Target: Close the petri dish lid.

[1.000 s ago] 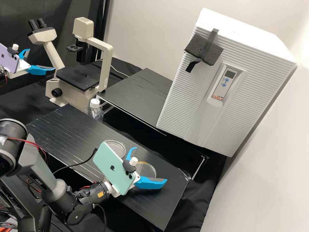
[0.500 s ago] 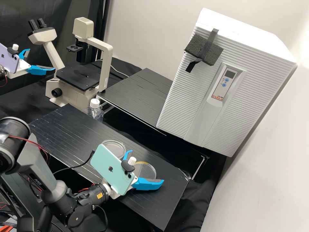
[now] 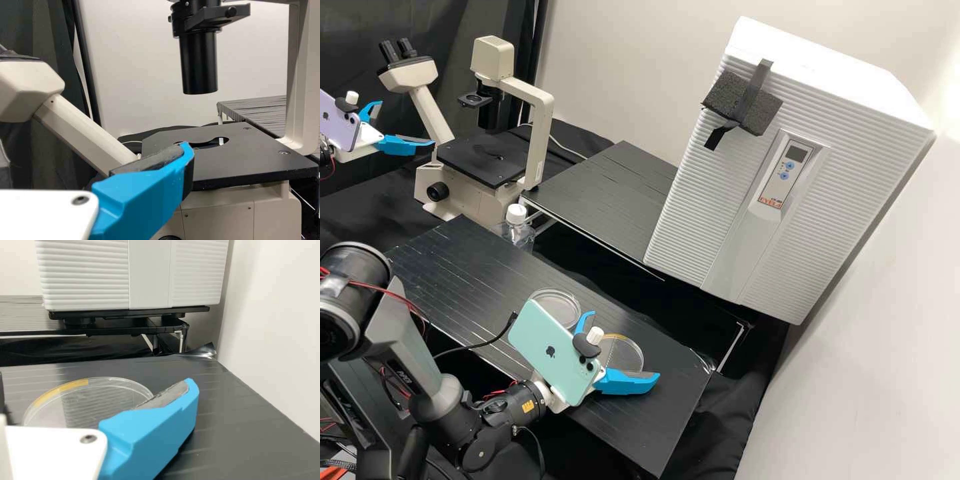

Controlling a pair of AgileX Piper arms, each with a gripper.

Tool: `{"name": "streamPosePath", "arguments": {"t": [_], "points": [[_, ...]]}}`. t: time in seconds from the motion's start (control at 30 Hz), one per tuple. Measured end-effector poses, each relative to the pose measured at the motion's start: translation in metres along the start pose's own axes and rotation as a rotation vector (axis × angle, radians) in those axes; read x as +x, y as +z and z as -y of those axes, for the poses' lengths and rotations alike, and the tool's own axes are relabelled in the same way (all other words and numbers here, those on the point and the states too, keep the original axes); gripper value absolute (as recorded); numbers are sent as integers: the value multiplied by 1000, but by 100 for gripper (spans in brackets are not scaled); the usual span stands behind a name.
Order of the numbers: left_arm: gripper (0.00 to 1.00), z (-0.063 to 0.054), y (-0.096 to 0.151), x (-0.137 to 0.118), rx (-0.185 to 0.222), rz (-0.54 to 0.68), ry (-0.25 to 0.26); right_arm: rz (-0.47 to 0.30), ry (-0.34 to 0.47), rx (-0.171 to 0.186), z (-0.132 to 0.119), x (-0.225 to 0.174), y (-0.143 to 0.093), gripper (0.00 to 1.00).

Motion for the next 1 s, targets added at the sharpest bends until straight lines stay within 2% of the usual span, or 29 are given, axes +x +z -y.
{"name": "streamPosePath", "arguments": {"t": [0.17, 0.27, 0.6, 0.87, 1.0], "points": [[100, 0, 0, 0, 0, 0, 0, 6, -7, 9, 1, 1, 2, 0], [100, 0, 0, 0, 0, 0, 0, -4, -6, -3, 1, 1, 1, 0], [100, 0, 0, 0, 0, 0, 0, 1, 12, 9, 1, 4, 1, 0], [100, 0, 0, 0, 0, 0, 0, -10, 8, 0, 3, 5, -1, 0], [100, 0, 0, 0, 0, 0, 0, -9, 9, 9, 4, 6, -1, 0]]}}
